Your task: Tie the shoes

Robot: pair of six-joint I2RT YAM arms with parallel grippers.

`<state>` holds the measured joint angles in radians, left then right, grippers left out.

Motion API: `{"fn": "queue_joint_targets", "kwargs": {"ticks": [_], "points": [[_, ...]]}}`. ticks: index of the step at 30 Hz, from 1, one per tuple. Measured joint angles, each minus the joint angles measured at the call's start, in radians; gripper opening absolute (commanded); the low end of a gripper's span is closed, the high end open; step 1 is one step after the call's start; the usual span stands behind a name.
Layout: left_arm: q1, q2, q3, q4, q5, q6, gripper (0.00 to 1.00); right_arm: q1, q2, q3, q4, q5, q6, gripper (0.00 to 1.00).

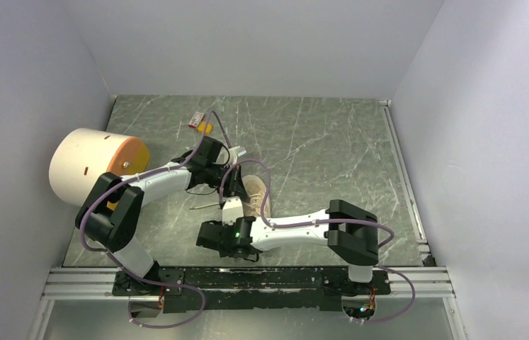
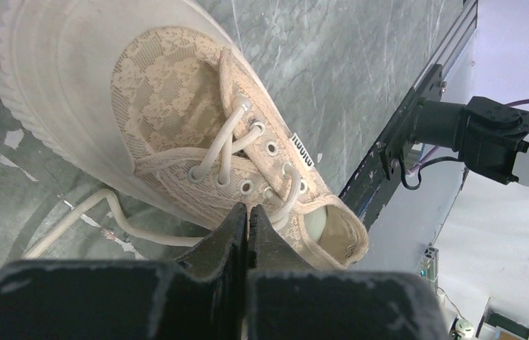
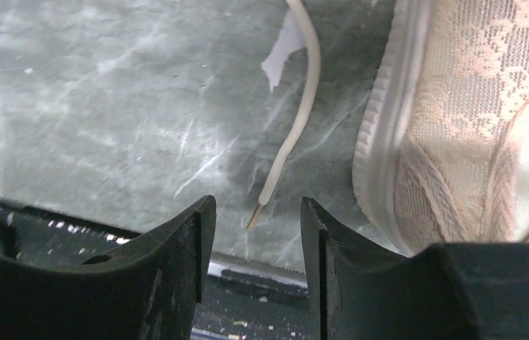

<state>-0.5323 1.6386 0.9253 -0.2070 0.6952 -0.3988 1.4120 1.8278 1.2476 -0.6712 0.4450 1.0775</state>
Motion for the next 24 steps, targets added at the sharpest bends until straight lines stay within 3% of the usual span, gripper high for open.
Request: {"fn": "queue_joint_targets", "kwargs": {"ticks": [7,10,12,13,14,18,21,24], "points": [[0.009,0.000,-0.012,-0.007,0.000,0.011,0.05,0.002,0.099,0.023,-0.014,0.042,0.095,0.47],[0.012,0.000,-0.014,-0.011,0.000,0.019,0.05,0.002,0.105,0.026,-0.019,0.060,0.124,0.30],[0.014,-0.001,-0.014,-0.015,0.000,0.025,0.05,0.002,0.115,0.038,-0.043,0.075,0.153,0.06],[0.015,-0.002,-0.014,-0.018,0.000,0.027,0.05,0.002,0.123,0.049,-0.053,0.084,0.169,0.00],[0.015,-0.004,-0.014,-0.020,0.000,0.030,0.06,0.004,0.131,0.059,-0.059,0.092,0.190,0.00],[0.018,-0.014,-0.014,-0.034,-0.002,0.047,0.22,0.008,0.125,0.055,-0.059,0.103,0.199,0.00],[0.021,-0.036,-0.014,-0.062,-0.014,0.066,0.38,0.008,0.086,0.034,-0.013,0.071,0.084,0.00],[0.023,-0.086,-0.014,-0.089,-0.035,0.088,0.66,0.003,0.002,0.024,0.038,0.043,0.013,0.00]]}}
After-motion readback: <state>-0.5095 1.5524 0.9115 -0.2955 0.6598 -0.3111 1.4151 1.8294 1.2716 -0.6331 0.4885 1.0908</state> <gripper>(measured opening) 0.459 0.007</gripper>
